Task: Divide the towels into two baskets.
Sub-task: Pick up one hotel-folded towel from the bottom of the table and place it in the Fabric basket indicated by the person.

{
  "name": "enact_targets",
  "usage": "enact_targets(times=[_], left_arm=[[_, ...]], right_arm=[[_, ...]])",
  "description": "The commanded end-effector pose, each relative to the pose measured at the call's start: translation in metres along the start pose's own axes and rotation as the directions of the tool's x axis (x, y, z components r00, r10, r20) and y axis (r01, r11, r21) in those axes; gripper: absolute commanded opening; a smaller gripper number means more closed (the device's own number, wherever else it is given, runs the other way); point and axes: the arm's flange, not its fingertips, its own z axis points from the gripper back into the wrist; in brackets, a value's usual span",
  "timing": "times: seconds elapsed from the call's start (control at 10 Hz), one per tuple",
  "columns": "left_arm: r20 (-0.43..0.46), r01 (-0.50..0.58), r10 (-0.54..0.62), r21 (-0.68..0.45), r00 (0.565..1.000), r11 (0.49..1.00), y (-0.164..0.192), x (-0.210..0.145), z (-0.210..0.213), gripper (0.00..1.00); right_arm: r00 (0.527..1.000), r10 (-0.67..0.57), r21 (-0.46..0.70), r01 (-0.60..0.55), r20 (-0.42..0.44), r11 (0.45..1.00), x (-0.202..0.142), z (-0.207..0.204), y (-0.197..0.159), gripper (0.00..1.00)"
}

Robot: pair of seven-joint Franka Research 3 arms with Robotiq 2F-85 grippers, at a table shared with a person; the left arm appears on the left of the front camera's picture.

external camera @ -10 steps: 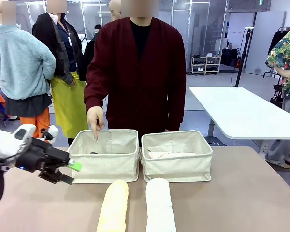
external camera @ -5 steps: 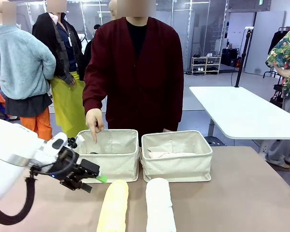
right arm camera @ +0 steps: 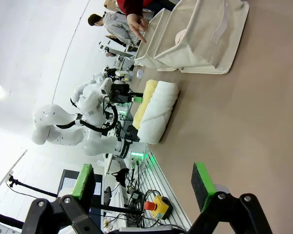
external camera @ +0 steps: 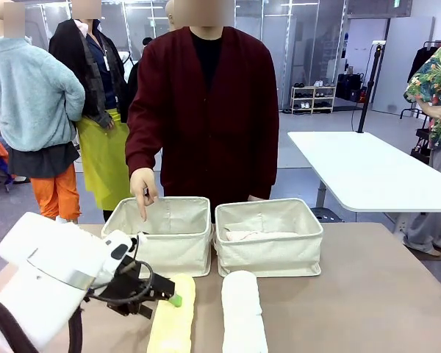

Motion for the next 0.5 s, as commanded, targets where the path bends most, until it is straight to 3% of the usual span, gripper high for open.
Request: enact_targets(times=[0.0,0.3,0.4], left_arm=[[-0.005,-0.01,0.01,-0.014,1.0,1.0,0.0132,-0.0628,0.0205,1.0],[-0.068,-0.017,0.012,-0.073,0.998,0.997,0.0109,-0.0695,0.0182,0.97],[-0.075,-0.011,0.004,-0.093,0.997,0.996,0.0099,-0.0694,0.0175,0.63]], right_arm=[[1.0,0.015,0.001,-0.015,-0.001,1.0,-0.0006,-0.0013,0.0033,1.0],[1.0,0.015,0.001,-0.015,-0.001,1.0,-0.0006,-0.0013,0.0033,1.0],[1.0,0.015,0.001,-0.015,-0.001,1.0,-0.0006,-0.0013,0.0033,1.0]])
